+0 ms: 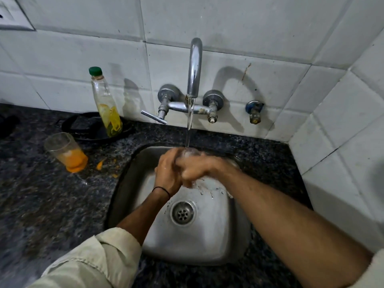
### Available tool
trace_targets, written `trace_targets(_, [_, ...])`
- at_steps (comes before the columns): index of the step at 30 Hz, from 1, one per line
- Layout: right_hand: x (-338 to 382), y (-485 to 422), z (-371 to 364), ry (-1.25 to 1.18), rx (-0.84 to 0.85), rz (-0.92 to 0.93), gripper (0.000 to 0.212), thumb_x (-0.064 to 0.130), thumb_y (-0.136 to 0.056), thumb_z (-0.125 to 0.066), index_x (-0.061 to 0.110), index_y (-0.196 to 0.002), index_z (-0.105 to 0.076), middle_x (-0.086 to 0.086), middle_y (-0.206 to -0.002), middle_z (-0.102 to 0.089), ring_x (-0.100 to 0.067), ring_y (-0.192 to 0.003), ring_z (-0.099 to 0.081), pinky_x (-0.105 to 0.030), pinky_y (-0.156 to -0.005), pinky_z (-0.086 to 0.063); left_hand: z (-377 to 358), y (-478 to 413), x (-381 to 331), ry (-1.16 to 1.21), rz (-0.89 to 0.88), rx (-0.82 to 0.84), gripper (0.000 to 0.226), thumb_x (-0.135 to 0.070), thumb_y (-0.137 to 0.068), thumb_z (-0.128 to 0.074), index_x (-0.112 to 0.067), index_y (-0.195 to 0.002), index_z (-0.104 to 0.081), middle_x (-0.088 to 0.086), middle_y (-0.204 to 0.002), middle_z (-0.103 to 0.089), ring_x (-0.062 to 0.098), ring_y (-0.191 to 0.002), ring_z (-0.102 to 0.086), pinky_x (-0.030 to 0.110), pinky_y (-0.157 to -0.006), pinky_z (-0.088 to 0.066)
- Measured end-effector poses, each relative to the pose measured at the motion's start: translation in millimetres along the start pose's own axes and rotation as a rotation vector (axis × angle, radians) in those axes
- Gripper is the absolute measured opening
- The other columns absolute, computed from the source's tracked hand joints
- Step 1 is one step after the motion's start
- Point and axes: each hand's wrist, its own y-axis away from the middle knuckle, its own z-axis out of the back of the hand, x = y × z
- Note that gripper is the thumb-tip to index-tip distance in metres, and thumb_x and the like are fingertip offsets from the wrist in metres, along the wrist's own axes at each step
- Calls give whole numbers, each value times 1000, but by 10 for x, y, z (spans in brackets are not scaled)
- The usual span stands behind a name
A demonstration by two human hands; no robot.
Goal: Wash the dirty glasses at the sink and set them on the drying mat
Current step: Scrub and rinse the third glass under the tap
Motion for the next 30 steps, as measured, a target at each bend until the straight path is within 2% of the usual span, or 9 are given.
trace_targets(3, [162,-109,-181,-713,-214,-94,26,8,-80,-61,11,-105,-67,-12,-105,-67,-27,-96,-64,-42,-79,-57,-9,11,46,-64,54,-84,35,-20,-78,-65,-19,-113,-61,-1,-104,-64,18,-100,-61,31,-82,-51])
trace_targets(5, [291,-142,-476,-793,-586,-158,18,8,-91,-51,13,-95,-68,-5,-94,-68,-21,-88,-64,-32,-70,-54,27,-17,50,-44,40,-72,23,-10,-84,-64,-16,-107,-62,-1,-100,-66,11,-92,-61,24,-81,-50])
trace_targets(7, [272,-54,-719,-699,-754,15,27,-1,-85,-52,16,-97,-70,1,-95,-68,-15,-91,-64,-24,-71,-49,145,-21,20,31,-22,-5,26,-8,-82,-66,-15,-106,-62,-8,-98,-64,-6,-85,-58,6,-79,-44])
trace_targets(10, [-71,179,-624,-218,-625,309,58,-4,-80,-52,23,-130,-63,-2,-136,-60,-17,-127,-52,-35,-111,-38,271,-58,119,137,20,171,47,-18,-65,-77,-24,-109,-64,-10,-101,-71,-5,-95,-65,10,-82,-48])
trace_targets(13, [-207,329,-225,414,-358,343,49,14,-90,-45,22,-137,-54,-2,-145,-51,-19,-135,-41,-38,-116,-18,182,-89,162,-36,69,283,50,-17,-70,-83,-33,-108,-54,-16,-95,-66,6,-101,-66,6,-83,-45])
trace_targets(16, [-111,169,-226,408,-295,198,50,22,-87,-52,17,-137,-50,-8,-143,-48,-28,-130,-46,-44,-116,-27,176,-105,80,-59,38,238,52,-25,-64,-84,-32,-109,-59,-15,-100,-67,3,-103,-63,16,-89,-48])
trace_targets(20, [59,4,-350,-155,-182,-14,40,9,-76,-64,18,-115,-62,-6,-120,-57,-25,-112,-50,-42,-99,-41,290,-121,94,-270,14,237,69,-41,-61,-74,-37,-127,-52,-10,-124,-59,16,-123,-52,47,-100,-41])
trace_targets(23, [205,50,-463,-1173,-312,77,11,12,-67,-61,20,-72,-65,-6,-80,-61,-20,-80,-57,-38,-70,-46,349,-136,0,-483,40,273,82,-25,-63,-82,-37,-136,-47,-6,-133,-56,22,-128,-46,51,-97,-39])
trace_targets(30, [425,-332,-915,-2255,-793,-563,32,36,-92,-61,6,-83,-68,-19,-91,-73,-28,-75,-69,-37,-64,-56,254,-217,-514,-1396,-168,619,62,-42,-70,-80,-29,-125,-54,-2,-124,-61,24,-123,-52,48,-101,-33])
